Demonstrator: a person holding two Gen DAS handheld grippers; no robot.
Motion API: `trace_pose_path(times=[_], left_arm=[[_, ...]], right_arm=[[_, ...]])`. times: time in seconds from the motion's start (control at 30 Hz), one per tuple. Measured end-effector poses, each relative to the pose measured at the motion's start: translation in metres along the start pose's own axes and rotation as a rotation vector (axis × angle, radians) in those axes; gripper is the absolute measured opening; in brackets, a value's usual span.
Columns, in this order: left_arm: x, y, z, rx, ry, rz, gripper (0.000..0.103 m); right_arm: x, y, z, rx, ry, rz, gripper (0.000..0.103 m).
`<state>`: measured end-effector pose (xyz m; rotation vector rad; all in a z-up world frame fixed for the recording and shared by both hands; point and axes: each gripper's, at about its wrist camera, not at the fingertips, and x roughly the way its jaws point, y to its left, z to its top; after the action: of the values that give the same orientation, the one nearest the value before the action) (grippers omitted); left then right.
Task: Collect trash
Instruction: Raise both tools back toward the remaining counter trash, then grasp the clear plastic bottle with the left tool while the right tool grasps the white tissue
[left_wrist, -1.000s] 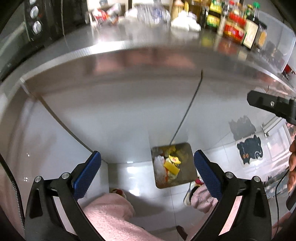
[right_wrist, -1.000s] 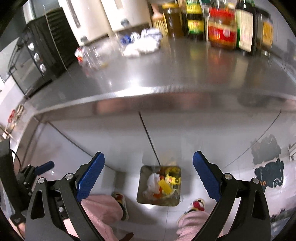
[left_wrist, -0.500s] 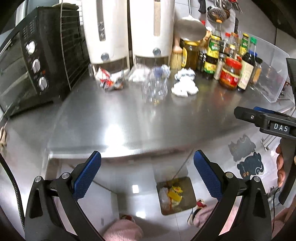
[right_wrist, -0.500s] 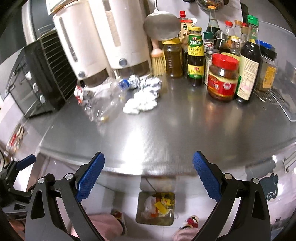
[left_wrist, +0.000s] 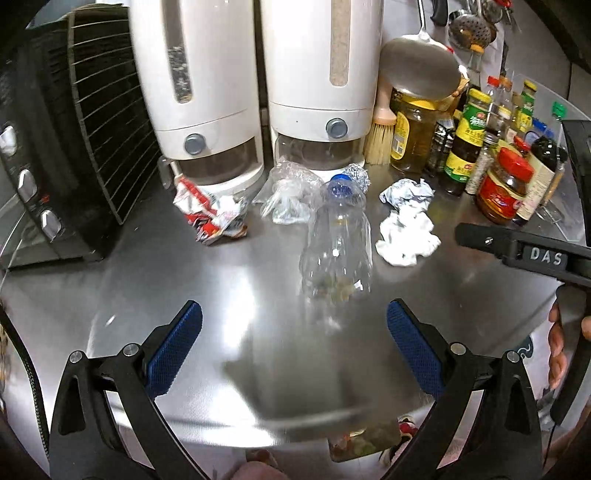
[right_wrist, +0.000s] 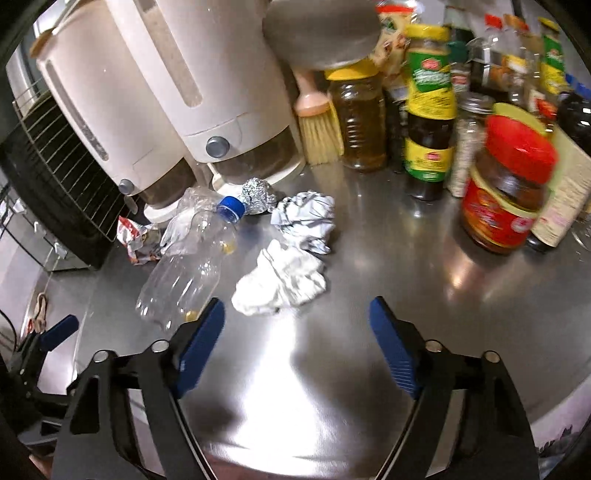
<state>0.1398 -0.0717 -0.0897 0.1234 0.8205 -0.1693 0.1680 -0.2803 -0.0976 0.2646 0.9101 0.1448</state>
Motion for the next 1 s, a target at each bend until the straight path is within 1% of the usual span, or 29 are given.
trace_pose_path(times=[0.1, 0.2, 0.3, 0.37, 0.5, 0.63, 0.7, 0.77, 0.83, 0.93, 1.0], left_arm=[[0.016, -0.003, 0.009, 0.006, 0.002, 0.003, 0.095], [0.030, -0.007, 0.017, 0.015, 0.007, -0.012, 0.095], [0.046, -0.013, 0.023, 0.036, 0.015, -0.007, 0.095], [0.055, -0.015, 0.026, 0.039, 0.023, -0.009, 0.095], [0.073, -0.015, 0.031, 0.034, 0.044, -0.022, 0.094], [0.087, -0.016, 0.035, 0.040, 0.064, -0.042, 0.088], [0.090, -0.017, 0.036, 0.044, 0.070, -0.051, 0.083], [0.093, -0.020, 0.037, 0.047, 0.083, -0.069, 0.070], [0.095, -0.023, 0.036, 0.050, 0.097, -0.081, 0.062], [0.092, -0.028, 0.032, 0.070, 0.097, -0.068, 0.061], [0.085, -0.028, 0.028, 0.064, 0.084, -0.064, 0.060]], right_arm=[[0.017, 0.002, 0.007, 0.013, 0.016, 0.006, 0.066], [0.032, 0.001, 0.013, 0.033, 0.039, 0.024, 0.061], [0.049, 0.001, 0.017, 0.048, 0.060, 0.031, 0.059], [0.056, 0.001, 0.019, 0.046, 0.070, 0.024, 0.056], [0.068, 0.000, 0.019, 0.036, 0.084, 0.015, 0.042], [0.073, -0.004, 0.020, 0.031, 0.083, 0.013, 0.033], [0.073, -0.005, 0.021, 0.029, 0.081, 0.017, 0.029], [0.074, -0.006, 0.021, 0.022, 0.076, 0.017, 0.024], [0.074, -0.008, 0.020, 0.021, 0.073, 0.017, 0.017], [0.069, -0.010, 0.017, 0.016, 0.072, 0.027, 0.013], [0.063, -0.010, 0.014, 0.008, 0.062, 0.026, 0.012]])
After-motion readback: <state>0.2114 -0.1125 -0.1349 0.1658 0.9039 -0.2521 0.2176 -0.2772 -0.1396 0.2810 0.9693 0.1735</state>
